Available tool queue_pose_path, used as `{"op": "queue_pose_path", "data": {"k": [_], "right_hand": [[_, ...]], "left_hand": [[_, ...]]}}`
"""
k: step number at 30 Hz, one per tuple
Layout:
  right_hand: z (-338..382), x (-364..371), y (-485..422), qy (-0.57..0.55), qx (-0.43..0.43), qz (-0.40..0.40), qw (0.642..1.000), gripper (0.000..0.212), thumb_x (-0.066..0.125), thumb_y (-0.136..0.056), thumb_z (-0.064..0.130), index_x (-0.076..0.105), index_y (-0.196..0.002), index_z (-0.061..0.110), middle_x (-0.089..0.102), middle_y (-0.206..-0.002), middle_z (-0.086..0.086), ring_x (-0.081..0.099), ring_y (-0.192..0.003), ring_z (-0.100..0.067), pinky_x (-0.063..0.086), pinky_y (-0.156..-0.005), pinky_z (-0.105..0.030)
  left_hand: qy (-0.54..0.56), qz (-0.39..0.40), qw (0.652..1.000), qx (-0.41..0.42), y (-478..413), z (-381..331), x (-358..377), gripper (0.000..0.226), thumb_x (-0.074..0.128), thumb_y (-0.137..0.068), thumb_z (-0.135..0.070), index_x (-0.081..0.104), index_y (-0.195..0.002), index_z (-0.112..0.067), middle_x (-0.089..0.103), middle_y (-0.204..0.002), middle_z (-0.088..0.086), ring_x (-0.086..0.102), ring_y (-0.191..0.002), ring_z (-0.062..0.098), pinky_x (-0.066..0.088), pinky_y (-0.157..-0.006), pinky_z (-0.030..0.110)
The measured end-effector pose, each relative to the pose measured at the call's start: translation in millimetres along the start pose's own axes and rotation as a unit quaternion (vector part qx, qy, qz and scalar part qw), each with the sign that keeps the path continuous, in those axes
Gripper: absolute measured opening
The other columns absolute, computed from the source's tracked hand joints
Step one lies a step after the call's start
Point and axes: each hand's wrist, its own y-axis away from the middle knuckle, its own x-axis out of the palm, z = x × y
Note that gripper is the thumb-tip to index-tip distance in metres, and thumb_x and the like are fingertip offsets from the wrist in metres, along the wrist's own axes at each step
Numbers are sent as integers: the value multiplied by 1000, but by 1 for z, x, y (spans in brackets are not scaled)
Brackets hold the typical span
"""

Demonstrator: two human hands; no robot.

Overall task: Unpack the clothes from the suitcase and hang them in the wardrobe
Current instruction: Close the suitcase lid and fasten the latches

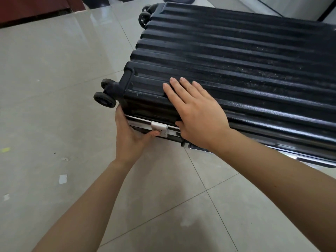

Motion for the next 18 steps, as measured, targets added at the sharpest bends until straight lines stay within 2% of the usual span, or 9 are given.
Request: {"op": "queue_pose_path", "data": {"k": [5, 8, 10, 14, 16, 18], "right_hand": [[-1, 0, 0, 2, 8, -10, 1000, 87, 73, -76, 22, 31, -151, 6, 37, -153, -16, 35, -141, -35, 24, -116, -44], [4, -3, -3, -4, 10, 12, 1000, 93, 74, -76, 30, 25, -154, 19, 34, -154, -17, 32, -142, -36, 23, -116, -46], [7, -4, -5, -2, 15, 19, 1000, 94, 76, -75, 32, 25, -154, 27, 34, -154, -17, 32, -141, -38, 24, -116, -47], [8, -4, -8, -5, 22, 11, 1000, 94, 83, -69, 27, 34, -149, 27, 40, -149, -19, 38, -136, -39, 28, -113, -48], [5, -4, -9, -11, 23, 4, 1000, 96, 86, -65, 26, 37, -148, 26, 42, -147, -19, 40, -134, -40, 31, -111, -48], [2, -4, -11, -21, 29, -9, 999, 95, 87, -63, 23, 41, -146, 26, 44, -145, -20, 42, -133, -40, 33, -109, -49]], "left_hand": [[-2, 2, 1000, -4, 3, 1, 2, 117, 88, -65, -35, 12, -152, -22, 29, -151, -5, 30, -140, 8, 35, -113, 31], [28, 7, 999, -15, 4, 2, 1, 113, 87, -67, -37, 13, -151, -28, 28, -151, -7, 30, -140, 7, 38, -112, 39], [82, 1, 996, -37, 5, -1, 0, 101, 82, -73, -41, 18, -150, -33, 30, -149, -10, 33, -139, 7, 39, -110, 41], [132, -42, 986, -95, -2, -1, -5, 62, 64, -84, -48, 34, -139, -49, 41, -138, -24, 41, -133, 6, 37, -112, 42], [150, -36, 980, -129, -8, -2, -6, 51, 59, -89, -52, 37, -135, -56, 48, -138, -21, 44, -131, 3, 37, -112, 47], [150, -24, 978, -141, -11, -5, -7, 48, 56, -90, -50, 36, -133, -59, 51, -138, -17, 45, -129, 0, 36, -112, 47]]}}
